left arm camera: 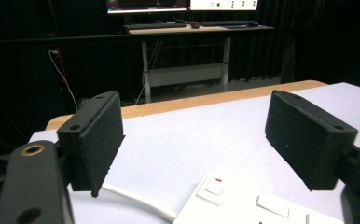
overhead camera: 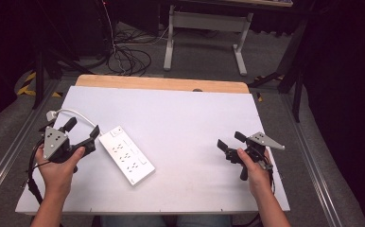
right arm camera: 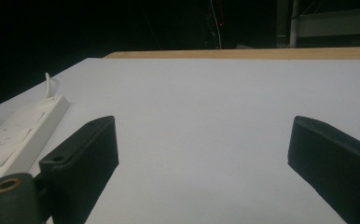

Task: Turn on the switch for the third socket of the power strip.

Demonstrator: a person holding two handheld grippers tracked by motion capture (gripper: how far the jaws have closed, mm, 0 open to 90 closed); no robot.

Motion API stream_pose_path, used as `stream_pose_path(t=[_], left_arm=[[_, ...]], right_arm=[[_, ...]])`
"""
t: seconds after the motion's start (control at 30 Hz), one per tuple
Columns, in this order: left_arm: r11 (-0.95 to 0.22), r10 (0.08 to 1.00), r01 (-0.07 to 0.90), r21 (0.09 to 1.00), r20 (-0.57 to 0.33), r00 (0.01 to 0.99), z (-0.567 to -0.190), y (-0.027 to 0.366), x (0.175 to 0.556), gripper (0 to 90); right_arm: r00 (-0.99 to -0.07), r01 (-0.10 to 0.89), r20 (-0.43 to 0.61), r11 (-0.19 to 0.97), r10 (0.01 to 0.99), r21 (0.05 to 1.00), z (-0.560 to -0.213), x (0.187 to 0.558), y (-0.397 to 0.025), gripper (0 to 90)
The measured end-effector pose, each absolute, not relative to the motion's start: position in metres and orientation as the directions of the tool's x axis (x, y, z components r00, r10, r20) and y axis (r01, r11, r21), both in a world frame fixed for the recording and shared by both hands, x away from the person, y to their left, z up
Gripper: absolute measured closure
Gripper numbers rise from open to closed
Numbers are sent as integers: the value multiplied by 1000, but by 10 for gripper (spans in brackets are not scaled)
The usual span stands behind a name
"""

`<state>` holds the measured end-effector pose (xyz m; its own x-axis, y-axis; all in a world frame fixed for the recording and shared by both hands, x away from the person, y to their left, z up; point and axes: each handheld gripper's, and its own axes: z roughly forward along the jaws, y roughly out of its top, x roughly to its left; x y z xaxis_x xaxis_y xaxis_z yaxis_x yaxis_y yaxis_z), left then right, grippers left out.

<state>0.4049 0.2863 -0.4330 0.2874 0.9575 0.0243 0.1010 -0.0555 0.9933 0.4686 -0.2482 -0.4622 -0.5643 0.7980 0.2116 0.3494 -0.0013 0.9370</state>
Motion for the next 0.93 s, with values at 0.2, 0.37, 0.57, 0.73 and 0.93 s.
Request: stream_pose_path(t=[0.2, 0.37, 0.57, 0.73, 0.93], left_arm=[[-61, 960, 98, 993, 32, 278, -434, 286, 404, 117], [-64, 961, 96, 993, 36, 276, -434, 287, 404, 78], [-72, 956, 100, 992, 40, 289, -435, 286, 405, 70], [-68, 958, 96, 993, 38, 283, -436, 286, 405, 57], [-66, 959, 96, 993, 36, 282, -436, 287, 405, 36]], right_arm=[[-563, 349, 215, -6, 798, 937, -462, 468, -249, 86], [-561, 339, 210, -9, 801, 941, -462, 468, -249, 66], [-564, 322, 208, -19, 799, 946, -461, 468, -249, 36], [-564, 303, 188, -10, 804, 953, -460, 467, -249, 30], [-560, 302, 186, -10, 808, 953, -460, 467, -249, 30]])
